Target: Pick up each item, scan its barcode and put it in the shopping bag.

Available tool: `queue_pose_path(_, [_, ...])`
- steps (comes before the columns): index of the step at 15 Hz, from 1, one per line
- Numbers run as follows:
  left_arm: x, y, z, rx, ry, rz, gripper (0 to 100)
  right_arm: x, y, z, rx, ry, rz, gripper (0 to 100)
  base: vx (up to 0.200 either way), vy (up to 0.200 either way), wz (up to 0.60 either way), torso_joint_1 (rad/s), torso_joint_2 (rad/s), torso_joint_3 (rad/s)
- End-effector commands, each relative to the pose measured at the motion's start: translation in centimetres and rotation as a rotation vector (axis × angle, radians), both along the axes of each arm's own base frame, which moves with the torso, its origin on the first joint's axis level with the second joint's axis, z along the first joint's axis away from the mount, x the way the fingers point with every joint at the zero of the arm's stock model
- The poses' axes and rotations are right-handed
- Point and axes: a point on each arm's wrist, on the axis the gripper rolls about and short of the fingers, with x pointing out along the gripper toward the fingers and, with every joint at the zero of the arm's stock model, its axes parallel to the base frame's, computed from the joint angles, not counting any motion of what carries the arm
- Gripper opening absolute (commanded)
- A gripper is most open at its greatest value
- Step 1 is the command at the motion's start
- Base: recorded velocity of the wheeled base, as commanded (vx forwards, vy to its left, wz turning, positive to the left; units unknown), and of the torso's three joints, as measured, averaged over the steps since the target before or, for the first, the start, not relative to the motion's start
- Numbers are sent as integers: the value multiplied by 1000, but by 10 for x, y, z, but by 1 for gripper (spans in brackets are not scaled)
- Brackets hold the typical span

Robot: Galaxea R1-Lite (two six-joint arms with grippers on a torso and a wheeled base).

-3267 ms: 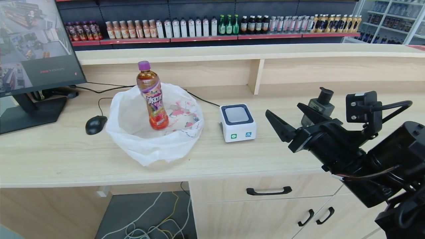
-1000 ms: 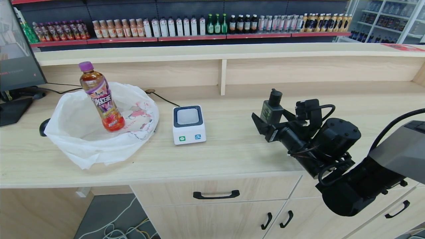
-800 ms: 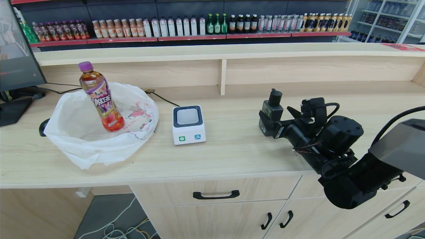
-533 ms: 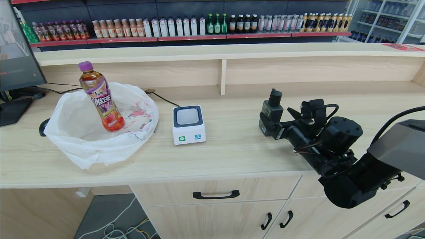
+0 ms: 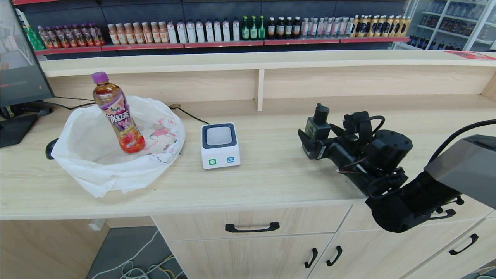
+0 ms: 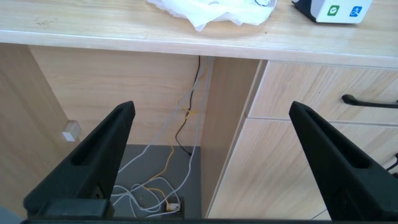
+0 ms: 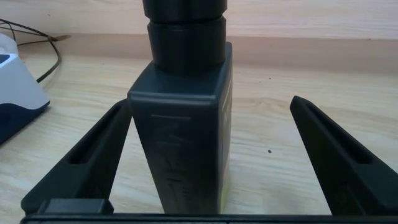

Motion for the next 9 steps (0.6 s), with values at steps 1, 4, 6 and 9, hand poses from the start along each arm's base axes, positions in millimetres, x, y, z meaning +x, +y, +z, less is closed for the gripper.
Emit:
queue_pose_path(1, [0,0,0,-1,0,1,100,10,5,11,4,-6,3,100,0,0,0,0,0,0])
queue_pose_path(4, [0,0,0,-1,0,1,100,15,6,13,14,15,6,100,0,0,0,0,0,0])
queue_pose_path(6, [0,0,0,-1,0,1,100,14,6,10,11,27,6,100,0,0,0,0,0,0])
queue_pose_path(9, [0,0,0,-1,0,1,100,14,5,7,18,39,7,100,0,0,0,0,0,0])
